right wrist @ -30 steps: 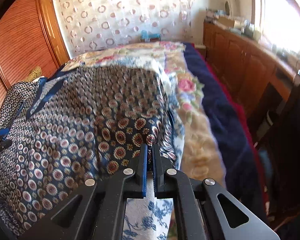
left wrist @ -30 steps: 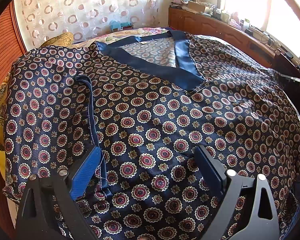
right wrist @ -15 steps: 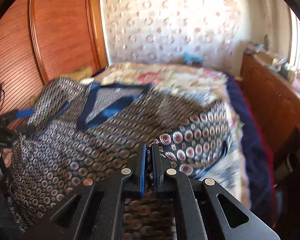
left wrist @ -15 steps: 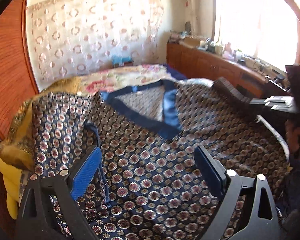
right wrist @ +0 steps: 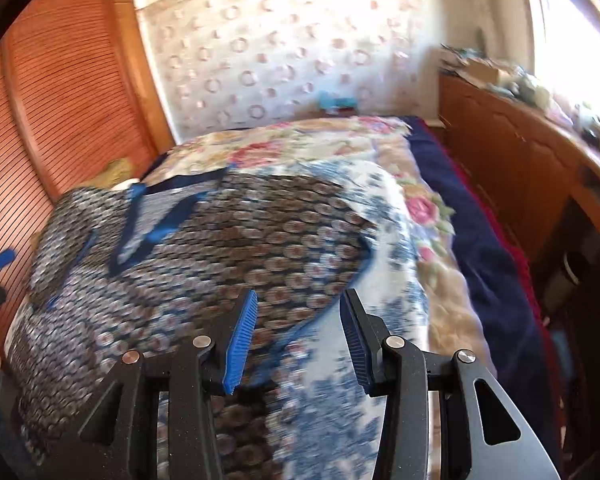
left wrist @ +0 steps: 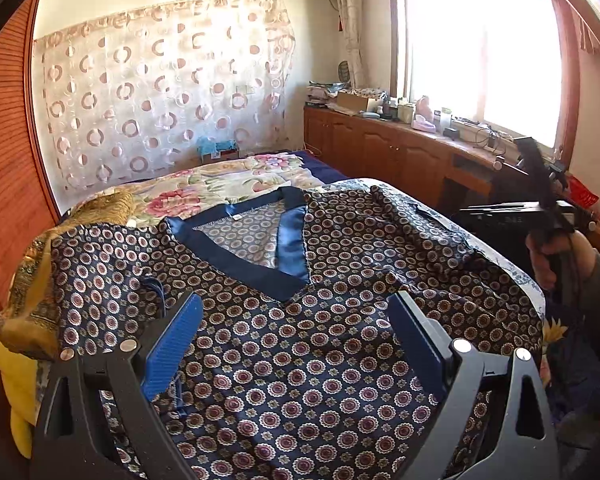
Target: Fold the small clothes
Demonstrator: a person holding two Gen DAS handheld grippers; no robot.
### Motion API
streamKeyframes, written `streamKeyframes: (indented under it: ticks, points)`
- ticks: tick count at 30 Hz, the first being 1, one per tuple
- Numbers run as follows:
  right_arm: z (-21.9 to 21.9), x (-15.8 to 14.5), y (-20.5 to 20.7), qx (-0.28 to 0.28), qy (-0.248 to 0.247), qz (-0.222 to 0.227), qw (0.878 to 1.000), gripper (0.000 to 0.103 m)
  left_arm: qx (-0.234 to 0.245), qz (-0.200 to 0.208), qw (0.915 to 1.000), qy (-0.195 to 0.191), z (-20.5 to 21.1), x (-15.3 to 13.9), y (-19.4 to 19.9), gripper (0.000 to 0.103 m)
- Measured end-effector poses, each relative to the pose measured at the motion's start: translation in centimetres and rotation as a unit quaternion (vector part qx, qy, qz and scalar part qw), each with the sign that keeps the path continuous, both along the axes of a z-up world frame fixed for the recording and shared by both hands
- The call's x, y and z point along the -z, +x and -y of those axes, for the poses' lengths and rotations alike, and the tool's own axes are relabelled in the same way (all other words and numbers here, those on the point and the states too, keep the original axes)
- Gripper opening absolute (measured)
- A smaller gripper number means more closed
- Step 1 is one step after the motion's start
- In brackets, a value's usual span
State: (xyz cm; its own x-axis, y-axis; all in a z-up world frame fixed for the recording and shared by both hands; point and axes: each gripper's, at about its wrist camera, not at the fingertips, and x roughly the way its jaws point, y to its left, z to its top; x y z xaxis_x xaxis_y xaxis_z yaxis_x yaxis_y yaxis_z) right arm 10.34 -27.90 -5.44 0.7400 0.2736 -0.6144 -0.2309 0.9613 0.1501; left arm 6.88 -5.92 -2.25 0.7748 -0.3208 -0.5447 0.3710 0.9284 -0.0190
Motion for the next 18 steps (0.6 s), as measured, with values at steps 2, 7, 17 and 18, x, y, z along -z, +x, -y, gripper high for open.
streamKeyframes:
  ticks: [2,7,17,18]
  points:
    - [0.4,1.0,1.4,0.010,0.009,-0.026,1.000,0.045,-0.001,-0.003,1.0000,-0.001,0.0,0.3,0.1,0.095]
    - [0.9,2.0,4.3,0.019,0.045,-0.073,0.996,0.041,-0.011,-0.009,0.9999,0.001,-0.5,1.0,0.3,0.095]
    - [-1.5,0.0,7.4,-0.009,0.010,-0.060,0.998,0.002,-0.032,-0.026,0.9990,-0.018,-2.2,1.8,0.8,0.095]
    - [-2.0,-0.5,7.3,-0.017,0.012,-0.052,0.998,0.002,-0.034,-0.027,0.9989,-0.018,-2.4,1.9,0.9,0.095]
